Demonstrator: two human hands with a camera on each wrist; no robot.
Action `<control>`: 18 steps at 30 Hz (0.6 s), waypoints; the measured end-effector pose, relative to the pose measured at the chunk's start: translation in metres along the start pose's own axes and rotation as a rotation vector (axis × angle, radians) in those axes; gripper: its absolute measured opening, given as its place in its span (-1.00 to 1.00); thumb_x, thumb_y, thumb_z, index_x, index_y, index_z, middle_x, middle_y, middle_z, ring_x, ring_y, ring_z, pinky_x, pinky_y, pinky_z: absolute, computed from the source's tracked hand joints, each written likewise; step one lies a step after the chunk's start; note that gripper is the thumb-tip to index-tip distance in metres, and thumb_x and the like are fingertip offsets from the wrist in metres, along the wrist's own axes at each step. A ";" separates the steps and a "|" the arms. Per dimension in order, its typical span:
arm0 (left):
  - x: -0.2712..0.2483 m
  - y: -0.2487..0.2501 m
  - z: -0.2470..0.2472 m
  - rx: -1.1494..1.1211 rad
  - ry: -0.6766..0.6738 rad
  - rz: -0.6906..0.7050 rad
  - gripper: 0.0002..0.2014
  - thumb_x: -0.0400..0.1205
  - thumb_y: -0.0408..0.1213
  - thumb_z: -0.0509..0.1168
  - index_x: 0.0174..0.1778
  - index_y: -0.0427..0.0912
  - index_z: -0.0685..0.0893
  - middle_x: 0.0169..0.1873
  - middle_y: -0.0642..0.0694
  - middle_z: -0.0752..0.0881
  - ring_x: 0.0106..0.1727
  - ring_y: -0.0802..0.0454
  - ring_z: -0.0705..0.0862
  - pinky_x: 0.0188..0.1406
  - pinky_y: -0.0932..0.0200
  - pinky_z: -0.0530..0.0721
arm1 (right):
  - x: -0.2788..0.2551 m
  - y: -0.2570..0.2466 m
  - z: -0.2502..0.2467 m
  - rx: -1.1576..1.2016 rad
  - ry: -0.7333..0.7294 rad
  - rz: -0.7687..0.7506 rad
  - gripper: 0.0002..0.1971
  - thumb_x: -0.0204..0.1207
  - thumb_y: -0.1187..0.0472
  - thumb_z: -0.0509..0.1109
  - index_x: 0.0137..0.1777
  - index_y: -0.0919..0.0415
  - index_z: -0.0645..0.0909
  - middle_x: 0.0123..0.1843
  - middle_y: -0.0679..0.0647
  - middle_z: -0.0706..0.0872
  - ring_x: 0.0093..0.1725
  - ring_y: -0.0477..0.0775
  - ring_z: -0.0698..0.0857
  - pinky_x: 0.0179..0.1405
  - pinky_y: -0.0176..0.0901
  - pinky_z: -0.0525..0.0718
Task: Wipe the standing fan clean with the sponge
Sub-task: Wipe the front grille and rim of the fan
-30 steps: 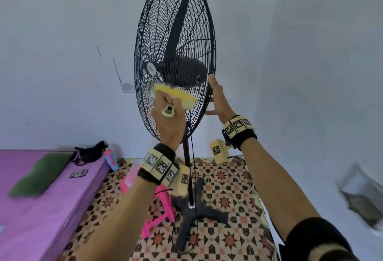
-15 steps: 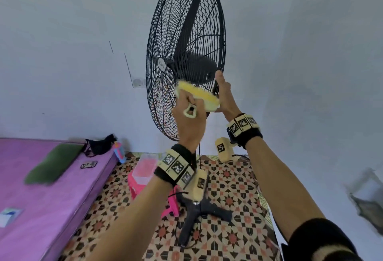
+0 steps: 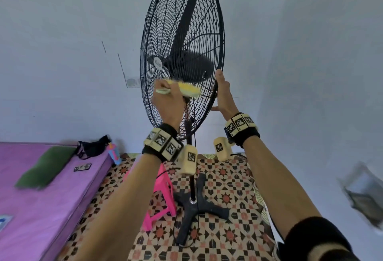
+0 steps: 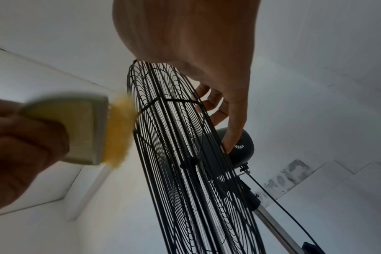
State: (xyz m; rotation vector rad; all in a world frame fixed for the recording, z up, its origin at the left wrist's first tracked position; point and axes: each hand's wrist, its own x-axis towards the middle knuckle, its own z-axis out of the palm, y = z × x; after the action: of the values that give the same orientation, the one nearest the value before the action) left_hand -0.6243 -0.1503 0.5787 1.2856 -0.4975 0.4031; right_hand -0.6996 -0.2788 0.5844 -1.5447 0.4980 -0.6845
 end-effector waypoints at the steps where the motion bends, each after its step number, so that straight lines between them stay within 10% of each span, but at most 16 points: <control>1: 0.011 -0.002 -0.002 0.010 0.044 -0.016 -0.75 0.62 -0.40 0.25 -0.26 -0.02 0.36 -0.38 -0.10 0.52 -0.41 -0.02 0.51 -0.56 -0.14 0.53 | 0.002 0.003 0.000 -0.006 0.028 -0.005 -0.16 0.34 -0.74 0.00 0.45 -0.19 0.23 0.46 -0.05 0.39 0.52 0.21 0.47 0.35 0.53 0.64; 6: 0.045 -0.016 -0.006 -0.137 -0.167 -0.255 -0.77 0.75 -0.41 0.24 -0.18 -0.11 0.39 -0.38 -0.11 0.55 -0.52 0.00 0.54 -0.68 0.24 0.45 | 0.008 0.012 0.007 -0.057 0.191 -0.099 -0.32 0.41 -0.72 -0.07 0.13 -0.22 0.45 0.26 0.00 0.62 0.35 0.25 0.62 0.44 0.39 0.59; 13: 0.074 -0.045 -0.023 -0.302 -0.872 -0.458 -0.88 0.78 -0.39 0.10 0.05 -0.25 0.55 -0.13 -0.11 0.76 -0.20 0.03 0.61 -0.26 0.16 0.57 | 0.015 0.014 0.010 -0.368 0.771 -0.616 -0.53 0.70 -0.02 0.32 0.44 0.33 0.51 0.40 0.25 0.54 0.34 0.21 0.56 0.47 -0.22 0.51; 16: 0.087 -0.057 -0.021 -0.289 -0.995 -0.380 -0.85 0.72 -0.48 0.17 0.16 -0.36 0.56 0.05 -0.17 0.77 -0.04 0.00 0.70 -0.17 0.20 0.71 | 0.020 0.013 0.030 -0.935 0.628 -0.989 -0.44 0.45 0.07 0.47 0.47 0.16 0.62 0.57 0.25 0.48 0.63 0.31 0.39 0.65 0.33 0.30; 18: 0.099 -0.061 -0.022 -0.281 -1.018 -0.394 -0.83 0.79 -0.50 0.19 0.29 -0.38 0.52 -0.02 -0.17 0.80 -0.09 -0.03 0.71 -0.24 0.20 0.71 | 0.027 0.017 0.044 -1.135 0.579 -0.963 -0.65 0.48 0.08 0.45 0.27 0.01 0.75 0.65 0.18 0.46 0.74 0.31 0.26 0.62 0.60 0.14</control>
State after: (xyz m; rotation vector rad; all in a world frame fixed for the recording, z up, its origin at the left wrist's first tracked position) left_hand -0.5066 -0.1422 0.5806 1.2076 -1.0739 -0.6821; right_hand -0.6484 -0.2662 0.5702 -2.7023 0.5919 -1.8259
